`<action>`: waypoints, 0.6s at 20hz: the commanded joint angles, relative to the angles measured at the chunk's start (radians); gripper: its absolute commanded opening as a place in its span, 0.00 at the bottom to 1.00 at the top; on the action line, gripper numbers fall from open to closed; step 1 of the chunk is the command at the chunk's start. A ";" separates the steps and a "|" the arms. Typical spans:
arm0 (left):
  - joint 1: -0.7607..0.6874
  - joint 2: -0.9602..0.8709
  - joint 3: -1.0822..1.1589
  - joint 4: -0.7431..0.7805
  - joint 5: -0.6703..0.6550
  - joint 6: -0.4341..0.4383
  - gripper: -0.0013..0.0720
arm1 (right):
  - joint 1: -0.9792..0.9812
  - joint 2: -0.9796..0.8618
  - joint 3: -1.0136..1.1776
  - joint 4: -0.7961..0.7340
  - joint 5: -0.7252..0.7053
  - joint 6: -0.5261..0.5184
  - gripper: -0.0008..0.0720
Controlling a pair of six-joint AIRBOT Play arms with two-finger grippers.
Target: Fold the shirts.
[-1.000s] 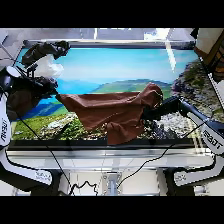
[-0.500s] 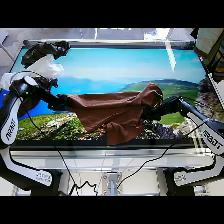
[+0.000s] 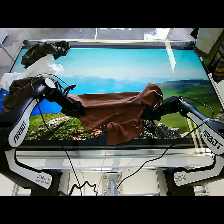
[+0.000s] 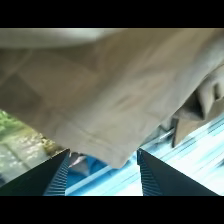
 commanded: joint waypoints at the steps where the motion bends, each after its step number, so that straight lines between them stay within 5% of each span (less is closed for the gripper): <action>1: -0.022 -0.001 -0.035 0.072 -0.042 -0.042 0.65 | 0.000 0.000 0.000 0.000 0.002 -0.002 0.05; 5: -0.022 -0.001 -0.129 0.063 -0.005 -0.045 0.65 | 0.000 0.000 0.000 0.000 0.002 -0.004 0.05; 12: -0.022 -0.001 -0.210 -0.121 0.256 0.001 0.65 | 0.000 0.001 0.000 0.000 0.000 -0.003 0.05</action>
